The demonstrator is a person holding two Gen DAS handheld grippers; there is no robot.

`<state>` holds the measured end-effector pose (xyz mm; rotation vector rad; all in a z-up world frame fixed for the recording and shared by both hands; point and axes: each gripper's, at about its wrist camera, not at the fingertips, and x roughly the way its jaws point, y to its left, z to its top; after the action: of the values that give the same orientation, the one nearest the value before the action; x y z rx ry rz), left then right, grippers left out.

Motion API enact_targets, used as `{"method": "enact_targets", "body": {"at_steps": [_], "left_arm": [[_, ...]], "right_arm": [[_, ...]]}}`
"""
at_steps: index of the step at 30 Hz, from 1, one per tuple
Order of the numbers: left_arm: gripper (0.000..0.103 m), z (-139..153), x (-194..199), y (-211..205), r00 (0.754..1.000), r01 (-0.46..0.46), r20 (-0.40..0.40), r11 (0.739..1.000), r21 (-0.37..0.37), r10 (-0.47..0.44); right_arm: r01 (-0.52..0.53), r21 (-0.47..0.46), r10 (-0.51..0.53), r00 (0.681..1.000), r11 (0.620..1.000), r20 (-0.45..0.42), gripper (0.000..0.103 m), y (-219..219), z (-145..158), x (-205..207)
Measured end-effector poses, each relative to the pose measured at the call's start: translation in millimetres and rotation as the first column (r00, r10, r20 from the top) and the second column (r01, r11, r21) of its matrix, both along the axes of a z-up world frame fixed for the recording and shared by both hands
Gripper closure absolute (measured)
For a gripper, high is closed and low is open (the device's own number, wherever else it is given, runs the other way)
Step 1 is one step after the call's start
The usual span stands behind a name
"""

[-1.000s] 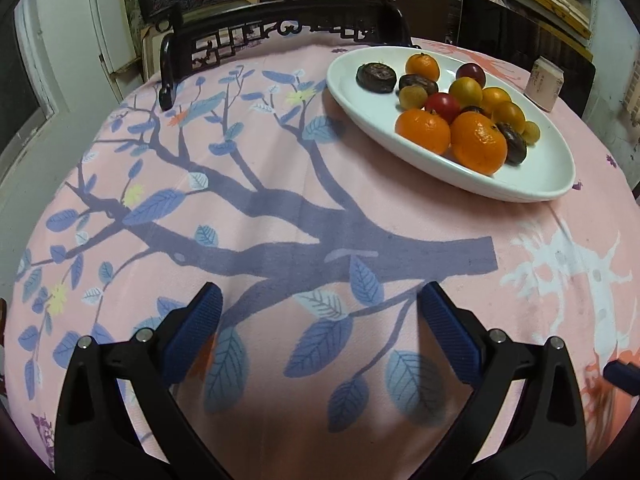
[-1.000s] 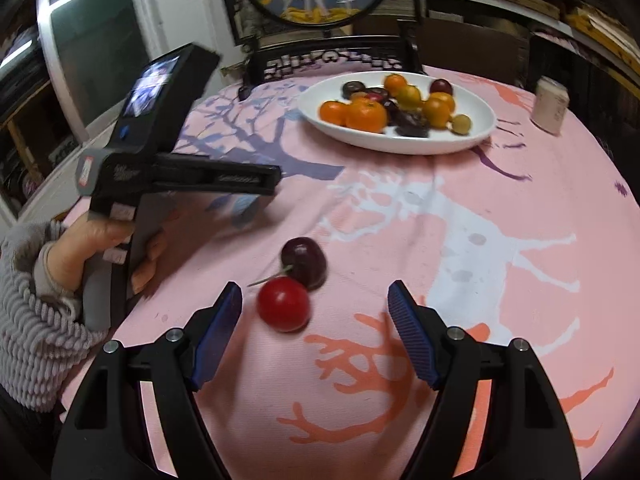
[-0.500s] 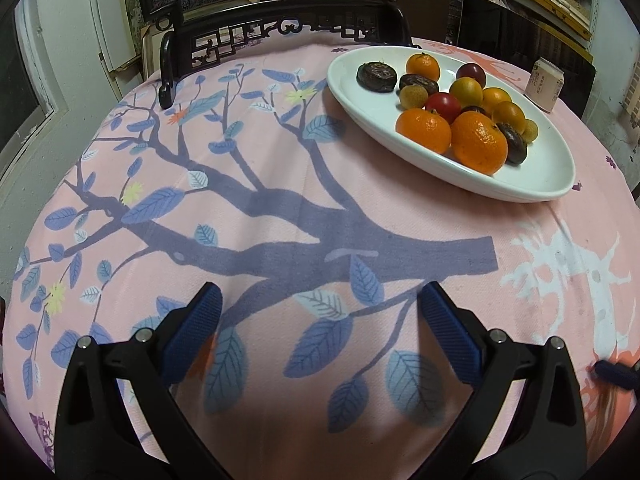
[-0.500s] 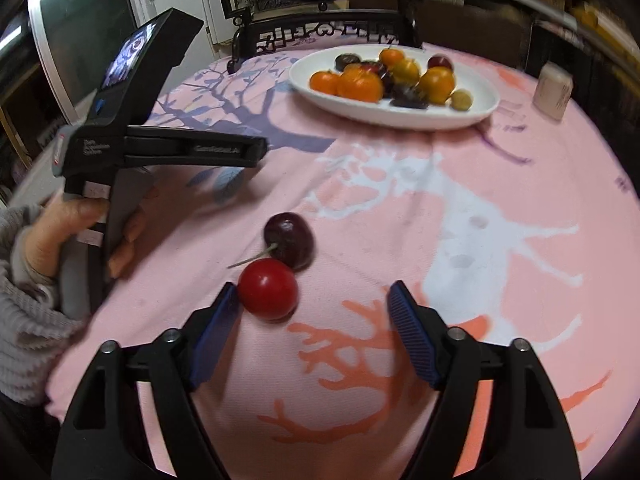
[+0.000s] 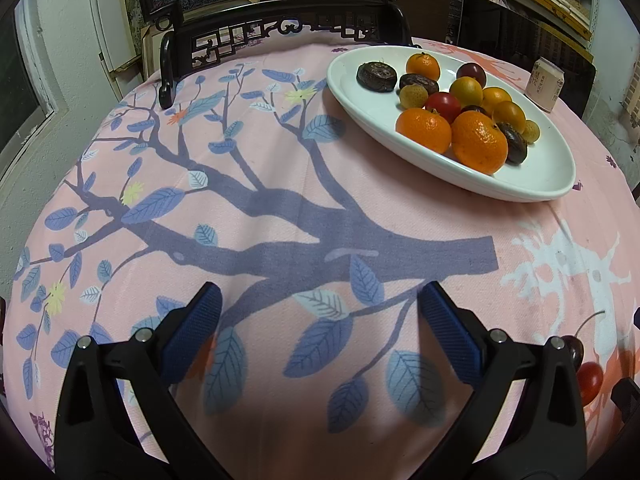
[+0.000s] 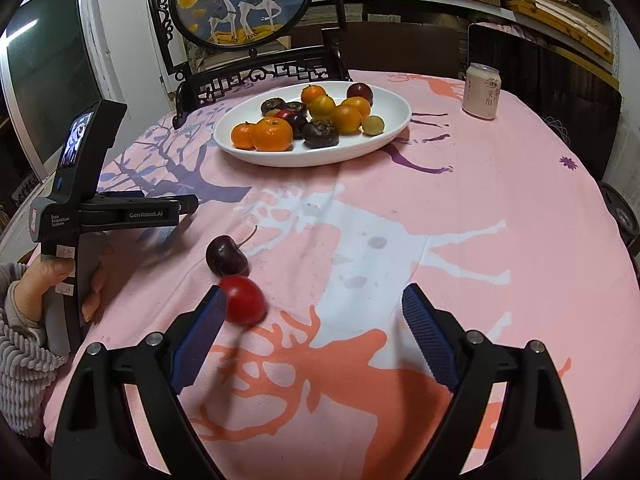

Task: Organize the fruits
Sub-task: 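Move both tools toward the red tomato and dark cherry, then grasp the red tomato with the right tool while the left tool grasps the dark cherry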

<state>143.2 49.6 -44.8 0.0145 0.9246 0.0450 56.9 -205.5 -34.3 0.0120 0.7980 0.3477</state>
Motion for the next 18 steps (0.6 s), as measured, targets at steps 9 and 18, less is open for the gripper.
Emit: {"method": "enact_targets", "body": {"at_steps": [9, 18], "left_arm": [[0.002, -0.1, 0.3, 0.2, 1.000, 0.000, 0.000, 1.000, 0.000, 0.000], [0.002, -0.2, 0.3, 0.1, 1.000, -0.001, 0.000, 1.000, 0.001, 0.001]], "right_arm": [[-0.099, -0.003, 0.099, 0.995, 0.995, 0.011, 0.014, 16.8, -0.1, -11.6], [-0.154, -0.112, 0.154, 0.988, 0.982, -0.016, 0.028, 45.0, -8.9, -2.9]]}}
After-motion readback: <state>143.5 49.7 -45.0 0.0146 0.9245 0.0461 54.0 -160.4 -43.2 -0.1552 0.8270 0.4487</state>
